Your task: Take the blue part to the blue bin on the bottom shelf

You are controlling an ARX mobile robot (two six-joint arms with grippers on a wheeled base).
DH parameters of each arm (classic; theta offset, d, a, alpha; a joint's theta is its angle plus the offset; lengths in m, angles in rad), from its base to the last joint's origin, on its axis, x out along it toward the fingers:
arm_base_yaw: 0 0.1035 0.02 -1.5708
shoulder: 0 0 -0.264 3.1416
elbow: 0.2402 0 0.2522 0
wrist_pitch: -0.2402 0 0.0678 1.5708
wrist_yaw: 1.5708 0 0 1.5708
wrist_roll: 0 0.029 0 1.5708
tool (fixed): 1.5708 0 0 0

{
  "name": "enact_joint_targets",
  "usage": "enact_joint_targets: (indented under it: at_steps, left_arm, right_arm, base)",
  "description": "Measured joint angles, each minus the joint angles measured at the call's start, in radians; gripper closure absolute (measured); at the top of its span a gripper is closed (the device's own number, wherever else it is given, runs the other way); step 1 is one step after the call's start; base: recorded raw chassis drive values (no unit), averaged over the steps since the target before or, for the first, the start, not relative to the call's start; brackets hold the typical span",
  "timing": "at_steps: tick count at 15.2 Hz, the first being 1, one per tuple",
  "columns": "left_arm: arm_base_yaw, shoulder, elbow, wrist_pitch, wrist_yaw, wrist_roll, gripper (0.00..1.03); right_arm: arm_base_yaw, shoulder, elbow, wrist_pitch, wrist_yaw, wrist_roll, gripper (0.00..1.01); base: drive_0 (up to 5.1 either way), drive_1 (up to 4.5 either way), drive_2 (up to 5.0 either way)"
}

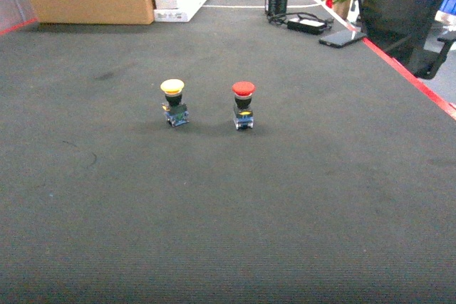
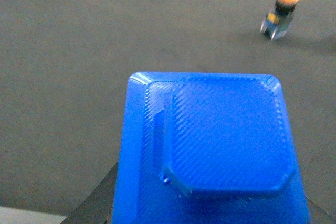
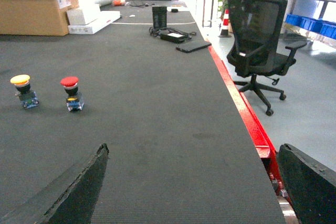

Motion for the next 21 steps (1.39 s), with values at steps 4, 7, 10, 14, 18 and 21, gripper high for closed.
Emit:
enact_joint_targets:
  at_steps: [4, 7, 10, 14, 18, 21]
  left_arm:
    - [-0.340, -0.665, 0.105, -0.524, -0.382, -0.033, 0.59]
    - [-0.450, -0.672, 0.112, -0.550, -0.497, -0.035, 0.59]
    - [-0.450, -0.674, 0.112, -0.547, -0.501, -0.035, 0.59]
    - [-0.450, -0.673, 0.112, -0.548, -0.501, -0.035, 0.59]
    - [-0.448, -0.680, 0.113, -0.542, -0.503, -0.035, 0.59]
    - [-0.447, -0.679, 0.114, -0.547, -0.507, -0.036, 0.59]
  right_arm:
    - [0.000, 0.000, 0.000, 0.000, 0.000, 0.000, 0.03]
    - [0.000, 0.000, 0.000, 0.000, 0.000, 0.000, 0.03]
    - [0.000, 0.000, 0.000, 0.000, 0.000, 0.000, 0.03]
    - [0.000, 0.000, 0.000, -0.002, 0.000, 0.000, 0.03]
    - [0.000, 0.000, 0.000, 0.003, 0.000, 0.000, 0.03]
    - [0.000, 0.000, 0.000, 0.001, -0.001, 0.000, 0.03]
  base:
    - [0.0, 0.00, 0.0]
    - [0.0, 0.00, 0.0]
    - [0.0, 0.00, 0.0]
    - [0.0, 0.00, 0.0]
    - [-0.2, -1.20, 0.9]
    - [-1.9, -1.95, -1.9]
